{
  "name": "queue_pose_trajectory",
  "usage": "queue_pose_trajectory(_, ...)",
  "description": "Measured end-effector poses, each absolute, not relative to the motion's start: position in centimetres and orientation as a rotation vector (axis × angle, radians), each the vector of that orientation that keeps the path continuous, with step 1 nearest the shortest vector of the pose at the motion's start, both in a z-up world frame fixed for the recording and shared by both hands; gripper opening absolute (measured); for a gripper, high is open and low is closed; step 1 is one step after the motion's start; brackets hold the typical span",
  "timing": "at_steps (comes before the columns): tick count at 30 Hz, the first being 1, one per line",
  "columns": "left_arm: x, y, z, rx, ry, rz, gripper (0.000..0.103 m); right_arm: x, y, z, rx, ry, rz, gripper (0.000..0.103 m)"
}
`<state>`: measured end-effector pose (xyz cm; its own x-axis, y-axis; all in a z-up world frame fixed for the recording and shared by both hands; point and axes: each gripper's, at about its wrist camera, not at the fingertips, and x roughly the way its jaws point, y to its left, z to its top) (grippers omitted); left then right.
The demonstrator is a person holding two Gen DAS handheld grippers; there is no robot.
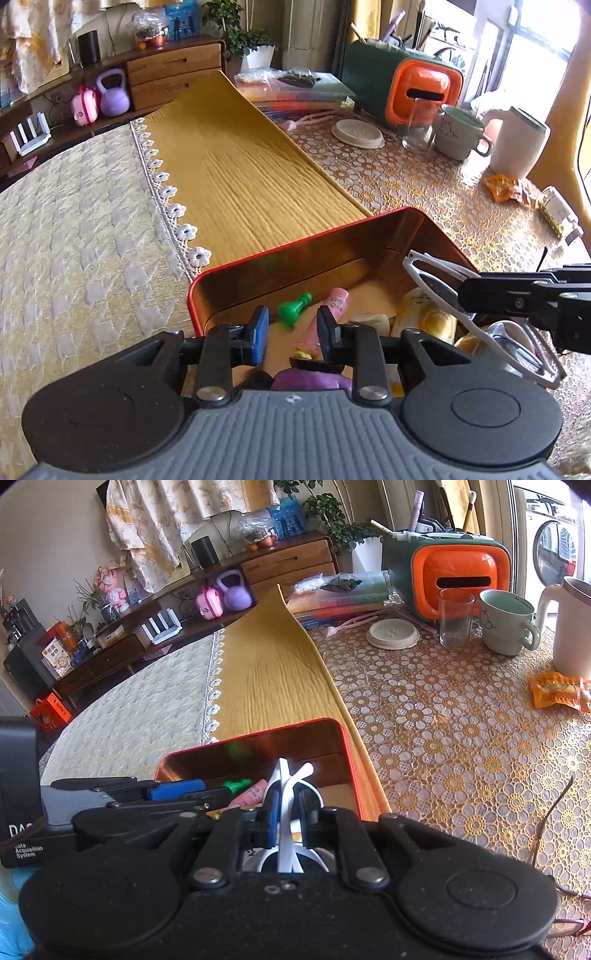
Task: Organize rigid objects
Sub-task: 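Lower and open both grippers to drop the pawn and sunglasses into the tin, then move both tools back over the red wrapper and purple cap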
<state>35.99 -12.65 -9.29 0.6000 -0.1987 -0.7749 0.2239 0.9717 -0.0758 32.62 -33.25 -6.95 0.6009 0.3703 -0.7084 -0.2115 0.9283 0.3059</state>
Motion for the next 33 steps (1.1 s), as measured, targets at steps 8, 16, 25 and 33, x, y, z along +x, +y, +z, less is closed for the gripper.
queue_pose_trajectory(8,33.4,-11.8,-7.5,0.023,0.847,-0.271,0.03,30.8,-33.1,-5.4,0.178,0.83,0.365,0.019)
queue_pose_trajectory(16,29.9,-9.5,-5.4,0.01,0.802,-0.272,0.03,28.0,-31.8,-4.1,0.148,0.799,0.401,0.029)
queue_pose_trajectory(25,25.8,-7.1,-3.5,0.007,0.749,-0.269,0.03,24.7,-28.9,-3.0,0.1,0.772,0.456,0.04)
queue_pose_trajectory(33,22.6,-3.8,-2.5,-0.015,0.724,-0.245,0.03,22.0,-25.4,-2.3,0.054,0.743,0.536,0.052)
